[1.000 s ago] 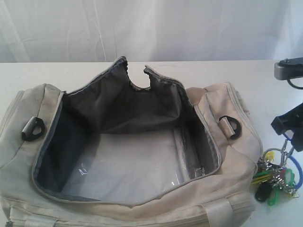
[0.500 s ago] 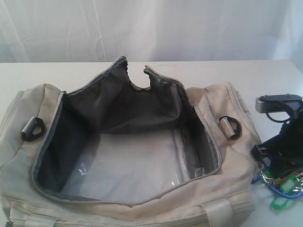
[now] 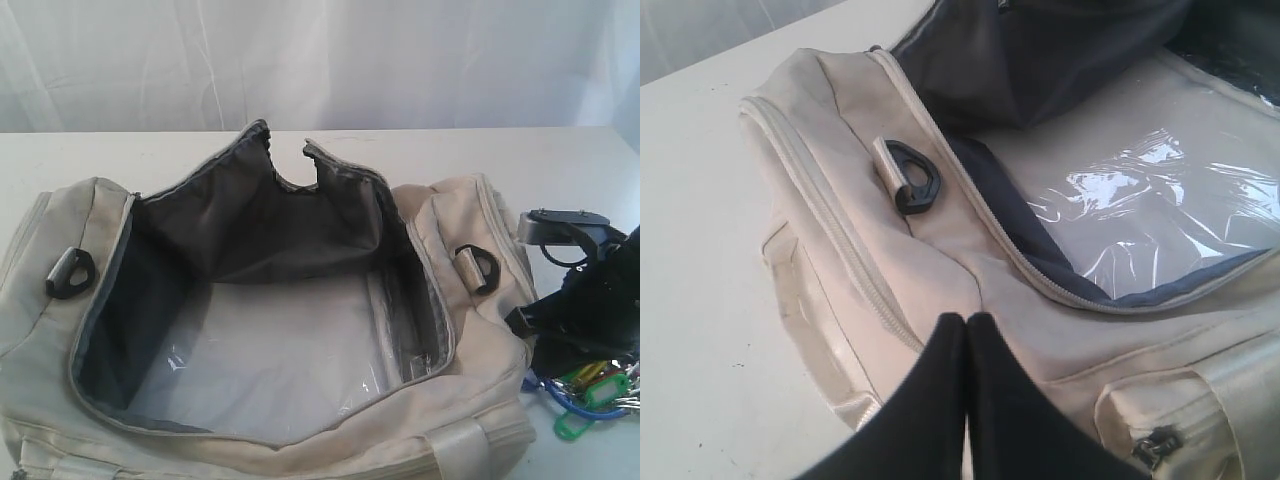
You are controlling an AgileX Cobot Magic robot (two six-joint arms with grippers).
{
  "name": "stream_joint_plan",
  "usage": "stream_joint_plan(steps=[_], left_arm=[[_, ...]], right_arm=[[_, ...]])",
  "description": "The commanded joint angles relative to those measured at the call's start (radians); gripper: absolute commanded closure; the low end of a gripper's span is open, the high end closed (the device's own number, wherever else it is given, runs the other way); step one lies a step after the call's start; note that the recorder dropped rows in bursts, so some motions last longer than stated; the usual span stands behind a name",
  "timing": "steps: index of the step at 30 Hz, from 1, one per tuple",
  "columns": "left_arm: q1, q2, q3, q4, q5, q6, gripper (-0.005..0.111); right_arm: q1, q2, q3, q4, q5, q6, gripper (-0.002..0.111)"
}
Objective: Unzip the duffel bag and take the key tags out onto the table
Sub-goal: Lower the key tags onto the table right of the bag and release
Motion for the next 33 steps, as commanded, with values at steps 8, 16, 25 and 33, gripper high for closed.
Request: stream_joint_plan(steps=[8, 16, 25, 33], left_arm=[[-0.006, -0.006, 0.007, -0.006, 0.000, -0.004, 0.107], [-0.006, -0.006, 0.007, -0.003, 0.001, -0.004, 0.107], [-0.006, -0.006, 0.007, -0.003, 0.001, -0.004, 0.107], [-0.006, -0.006, 0.007, -0.003, 0.001, -0.004, 0.107]], right_arm=[[-0.002, 0.004, 0.004, 0.073, 0.003, -0.017, 0.085], [-0.002, -0.098, -0.021, 0.021, 0.011, -0.017, 0.059], [-0.002, -0.213, -0.019, -0.400, -0.087, 0.404, 0.062], [-0.002, -0.162, 0.015, -0.550, -0.142, 0.538, 0.101]])
